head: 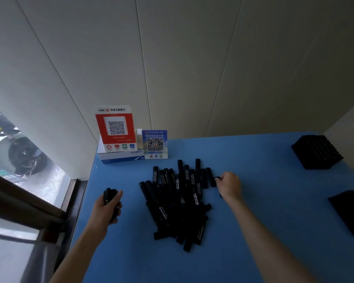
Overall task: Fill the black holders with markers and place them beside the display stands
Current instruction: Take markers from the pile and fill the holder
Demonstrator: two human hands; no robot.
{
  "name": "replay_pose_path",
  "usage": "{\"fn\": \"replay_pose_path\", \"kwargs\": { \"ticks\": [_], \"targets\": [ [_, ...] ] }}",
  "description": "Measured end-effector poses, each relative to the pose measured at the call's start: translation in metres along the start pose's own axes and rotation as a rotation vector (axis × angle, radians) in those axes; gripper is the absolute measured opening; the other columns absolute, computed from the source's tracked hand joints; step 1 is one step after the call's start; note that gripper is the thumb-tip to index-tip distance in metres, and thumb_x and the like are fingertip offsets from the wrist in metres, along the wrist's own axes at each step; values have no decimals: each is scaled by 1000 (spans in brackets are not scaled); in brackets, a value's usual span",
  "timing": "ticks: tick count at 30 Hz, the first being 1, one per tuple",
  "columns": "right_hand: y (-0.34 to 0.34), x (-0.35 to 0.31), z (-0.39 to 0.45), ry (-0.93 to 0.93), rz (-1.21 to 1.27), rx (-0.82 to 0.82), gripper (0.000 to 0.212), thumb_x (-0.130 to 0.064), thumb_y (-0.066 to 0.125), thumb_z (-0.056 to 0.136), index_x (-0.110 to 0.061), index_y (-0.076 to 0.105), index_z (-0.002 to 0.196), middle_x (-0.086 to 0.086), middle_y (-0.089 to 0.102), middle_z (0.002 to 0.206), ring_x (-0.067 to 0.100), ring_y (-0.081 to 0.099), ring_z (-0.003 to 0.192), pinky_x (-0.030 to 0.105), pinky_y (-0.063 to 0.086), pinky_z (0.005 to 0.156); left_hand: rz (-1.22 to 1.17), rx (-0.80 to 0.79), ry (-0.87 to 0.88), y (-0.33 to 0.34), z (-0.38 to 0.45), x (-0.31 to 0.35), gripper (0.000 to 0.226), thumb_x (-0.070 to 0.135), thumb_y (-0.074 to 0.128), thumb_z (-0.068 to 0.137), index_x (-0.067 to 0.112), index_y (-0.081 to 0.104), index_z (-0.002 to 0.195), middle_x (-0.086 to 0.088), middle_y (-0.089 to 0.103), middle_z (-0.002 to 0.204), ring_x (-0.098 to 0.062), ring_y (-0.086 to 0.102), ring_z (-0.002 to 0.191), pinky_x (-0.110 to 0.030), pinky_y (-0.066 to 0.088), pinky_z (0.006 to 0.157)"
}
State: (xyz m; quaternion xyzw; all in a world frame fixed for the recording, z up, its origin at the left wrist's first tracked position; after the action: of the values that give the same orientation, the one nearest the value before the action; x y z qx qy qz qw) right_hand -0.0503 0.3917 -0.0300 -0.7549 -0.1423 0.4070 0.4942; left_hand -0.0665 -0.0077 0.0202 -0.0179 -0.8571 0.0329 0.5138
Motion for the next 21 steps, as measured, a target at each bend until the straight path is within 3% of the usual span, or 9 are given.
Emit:
{"fn": "replay_pose_path", "kwargs": {
  "ticks": [4,7,10,13,17,21],
  "targets": [
    [-5,-5,12,-17,65,26,22,-21,69,90,0,71,90,16,73,92,33,67,89,40,54,78,13,21,51,-8,-3,5,15,24,67,94,15,57,89,-9,55,69,-18,48,56,-26,35,49],
    [-7,-10,15,-31,82,13,33,-30,69,90,-2,65,73,11,68,72,28,64,68,38,54,61,6,40,60,-16,-5,3,18,24,68,93,13,56,86,-10,56,68,-18,48,57,-27,34,52],
    [-7,-16,12,-38,-4,-55,49,-36,77,79,-11,40,59,3,45,53,17,42,46,25,28,39,-14,53,54,-23,-10,-1,19,21,68,93,12,55,83,-8,55,66,-17,48,57,-27,32,53],
    [-8,-24,7,-5,-59,-132,49,-28,80,74,-13,35,59,2,43,50,15,40,42,20,25,39,-23,40,38,-27,-15,-5,20,21,69,93,12,54,82,-8,55,67,-18,48,57,-26,31,51],
    [-8,-30,1,23,-156,-282,37,-30,74,74,-11,45,62,3,54,63,20,55,58,23,36,45,-24,19,33,-31,-22,-8,20,19,68,93,11,53,82,-9,55,67,-18,48,56,-24,31,46],
    [-6,-29,-8,2,-323,-358,27,-30,69,79,-11,52,71,4,58,83,24,62,85,29,48,67,-32,8,38,-37,-29,-9,16,18,68,94,10,57,85,-9,57,66,-18,49,55,-23,30,44]
  ]
}}
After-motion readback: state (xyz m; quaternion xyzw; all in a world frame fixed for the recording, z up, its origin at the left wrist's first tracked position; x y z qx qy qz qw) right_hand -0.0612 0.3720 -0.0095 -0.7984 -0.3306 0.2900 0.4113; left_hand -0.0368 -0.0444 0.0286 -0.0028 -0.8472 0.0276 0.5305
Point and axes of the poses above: each hand's wrist, its own z-axis towards the middle knuckle, its own y-axis out of the palm, x = y × z, the point moved 1 cm from there along z, towards the middle knuckle
